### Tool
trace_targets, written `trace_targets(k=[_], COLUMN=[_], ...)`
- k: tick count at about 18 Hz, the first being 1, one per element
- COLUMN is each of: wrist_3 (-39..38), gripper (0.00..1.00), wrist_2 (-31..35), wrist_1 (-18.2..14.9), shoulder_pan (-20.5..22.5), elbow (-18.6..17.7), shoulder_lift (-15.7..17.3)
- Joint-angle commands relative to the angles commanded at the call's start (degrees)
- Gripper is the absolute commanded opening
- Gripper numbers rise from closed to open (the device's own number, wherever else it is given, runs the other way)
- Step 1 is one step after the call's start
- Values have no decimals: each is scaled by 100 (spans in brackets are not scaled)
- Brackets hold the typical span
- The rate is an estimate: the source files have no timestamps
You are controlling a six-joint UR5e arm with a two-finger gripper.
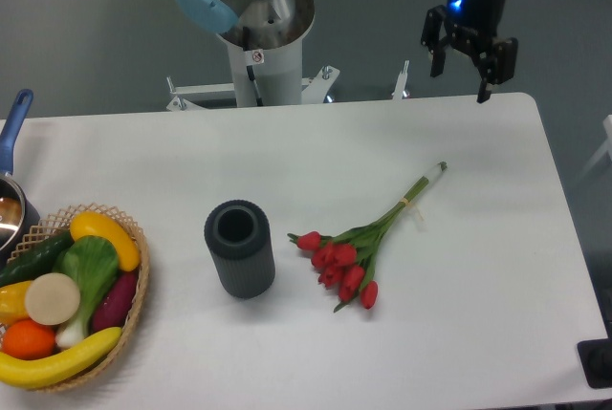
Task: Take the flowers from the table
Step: 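Move the open gripper down toward the red tulip bouquet stems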
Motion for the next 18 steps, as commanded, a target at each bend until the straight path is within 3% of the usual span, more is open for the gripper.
trace_targets(k=[6,14,18], wrist_3=[-183,-2106,-2786], gripper=[100,100,100], wrist_2=[26,61,61], wrist_1=[0,79,97], shoulder_pan=[-97,-518,-861], elbow=[0,-70,-79], shoulder_lift=[9,-97,-430])
